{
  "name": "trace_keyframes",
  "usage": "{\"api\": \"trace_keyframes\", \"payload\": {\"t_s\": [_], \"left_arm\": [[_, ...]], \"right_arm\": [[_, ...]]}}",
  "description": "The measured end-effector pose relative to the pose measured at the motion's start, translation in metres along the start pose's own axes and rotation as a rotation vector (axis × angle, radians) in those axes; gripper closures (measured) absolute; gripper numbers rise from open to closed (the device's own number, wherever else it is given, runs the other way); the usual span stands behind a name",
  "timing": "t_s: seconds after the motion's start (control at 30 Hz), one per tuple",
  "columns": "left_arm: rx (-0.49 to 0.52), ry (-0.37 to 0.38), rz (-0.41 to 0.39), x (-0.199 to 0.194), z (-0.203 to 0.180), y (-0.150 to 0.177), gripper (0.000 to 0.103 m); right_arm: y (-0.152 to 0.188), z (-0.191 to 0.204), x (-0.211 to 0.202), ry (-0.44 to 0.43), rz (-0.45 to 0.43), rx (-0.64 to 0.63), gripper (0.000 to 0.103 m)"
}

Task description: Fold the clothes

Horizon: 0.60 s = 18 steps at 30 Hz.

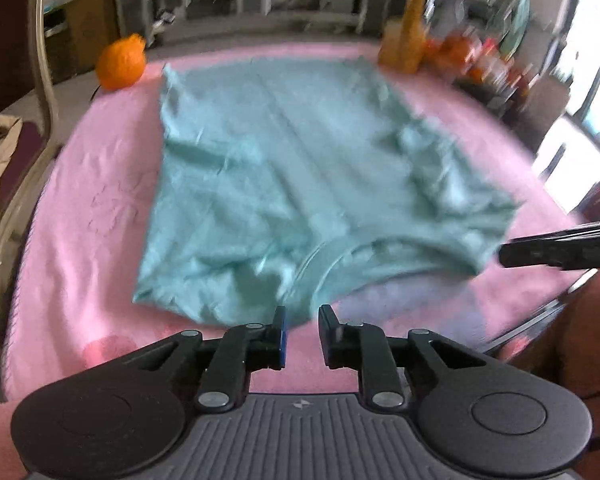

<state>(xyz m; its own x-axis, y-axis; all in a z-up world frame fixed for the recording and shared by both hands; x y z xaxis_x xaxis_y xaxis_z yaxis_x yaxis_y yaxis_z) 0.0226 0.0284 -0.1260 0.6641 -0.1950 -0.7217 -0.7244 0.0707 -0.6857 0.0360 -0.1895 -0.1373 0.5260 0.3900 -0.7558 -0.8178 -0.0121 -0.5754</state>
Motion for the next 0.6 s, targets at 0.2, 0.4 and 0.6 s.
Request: {"api": "trace_keyframes", "payload": {"t_s": [0.2, 0.4, 0.6], "left_arm": [[0.023, -0.13, 0.032, 0.038, 0.013, -0.013, 0.091], [0.088, -0.145, 0.149, 0.056, 0.012, 0.003, 0.091], [0.041, -0.145, 0.135, 0.032, 0.033, -0.02, 0.082]], "right_arm": [[-0.025, -0.016, 0.007, -0.024, -0.064, 0.065, 0.082], [-0.011, -0.002, 0.041, 0.056, 0.024, -0.105, 0.082], [-0.017, 0.001, 0.016, 0.028, 0.054, -0.086, 0.082]]}}
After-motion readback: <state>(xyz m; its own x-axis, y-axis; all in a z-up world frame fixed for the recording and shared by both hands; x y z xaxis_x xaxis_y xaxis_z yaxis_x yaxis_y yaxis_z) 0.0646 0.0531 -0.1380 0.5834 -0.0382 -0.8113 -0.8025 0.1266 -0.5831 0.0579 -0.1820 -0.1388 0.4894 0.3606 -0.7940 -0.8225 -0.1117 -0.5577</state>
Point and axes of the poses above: each gripper's, at about its wrist camera, not at the fingertips, and x roughly the way its jaws point, z to its left, y to its underside, the point moved 7 cm from there along x, roughly the way its jaws point, and after that the axes turned 3 degrees about -z, right-handed, at the moved point
